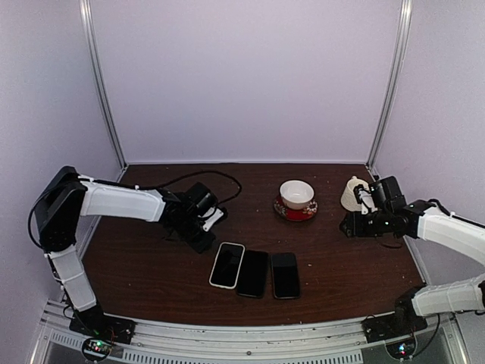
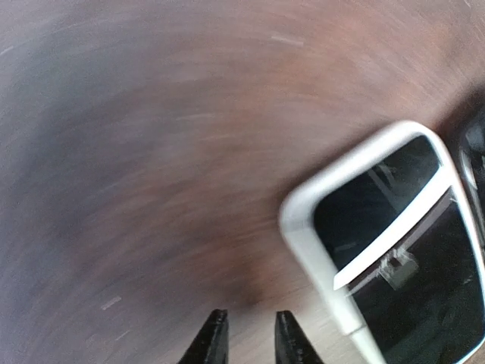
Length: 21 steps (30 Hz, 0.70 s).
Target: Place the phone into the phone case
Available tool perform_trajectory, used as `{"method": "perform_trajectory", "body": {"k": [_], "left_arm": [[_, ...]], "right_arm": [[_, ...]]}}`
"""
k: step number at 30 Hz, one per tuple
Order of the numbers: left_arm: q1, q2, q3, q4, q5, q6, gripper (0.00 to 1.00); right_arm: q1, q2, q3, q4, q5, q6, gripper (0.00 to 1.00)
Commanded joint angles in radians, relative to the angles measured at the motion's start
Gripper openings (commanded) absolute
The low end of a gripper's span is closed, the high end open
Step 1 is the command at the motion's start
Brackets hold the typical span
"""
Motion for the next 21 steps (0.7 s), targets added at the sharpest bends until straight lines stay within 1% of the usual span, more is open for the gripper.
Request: {"method": "perform_trajectory", "body": {"k": [1, 3, 4, 6, 7, 8, 9, 12, 16, 18, 19, 21], "left_arm": [[0.132, -0.195, -0.086, 0.051, -0.191, -0.144, 0.4], [0.211, -0.293, -0.158, 0.109, -0.207, -0.171, 0.59], [0.242, -0.347, -0.2, 0.151, -0.232, -0.167, 0.69], [0.275, -0.453, -0.29, 0.253, -0.355, -0.141, 0.85], [0.279, -0.497, -0.336, 0.307, -0.415, -0.123, 0.91], [0.284, -0.539, -0.386, 0.369, -0.461, -0.103, 0.94], [0.289, -0.582, -0.424, 0.421, -0.504, -0.091, 0.97], [0.297, -0.637, -0.518, 0.527, -0.621, -0.071, 0.98], [0.298, -0.654, -0.585, 0.588, -0.792, -0.046, 0.97], [0.302, -0.652, -0.607, 0.634, -0.859, -0.008, 0.97], [0.309, -0.652, -0.62, 0.663, -0.866, 0.009, 0.98], [0.332, -0.654, -0.634, 0.698, -0.831, 0.021, 0.98]], "right_arm": [[-0.085, -0.098, -0.054, 0.102, 0.158, -0.011, 0.74], [-0.113, -0.153, -0.097, 0.156, 0.217, -0.029, 0.9], [-0.121, -0.175, -0.116, 0.182, 0.241, -0.035, 0.94], [-0.132, -0.212, -0.16, 0.226, 0.275, -0.045, 0.99], [-0.133, -0.225, -0.181, 0.249, 0.286, -0.049, 0.99], [-0.136, -0.232, -0.196, 0.27, 0.292, -0.055, 0.99], [-0.137, -0.235, -0.192, 0.257, 0.295, -0.056, 1.0], [-0.136, -0.227, -0.185, 0.25, 0.334, -0.056, 1.0], [-0.136, -0.212, -0.17, 0.222, 0.431, -0.049, 0.99], [-0.137, -0.216, -0.167, 0.22, 0.399, -0.072, 0.99], [-0.137, -0.223, -0.171, 0.234, 0.374, -0.085, 0.99], [-0.137, -0.248, -0.19, 0.267, 0.371, -0.08, 0.99]]}}
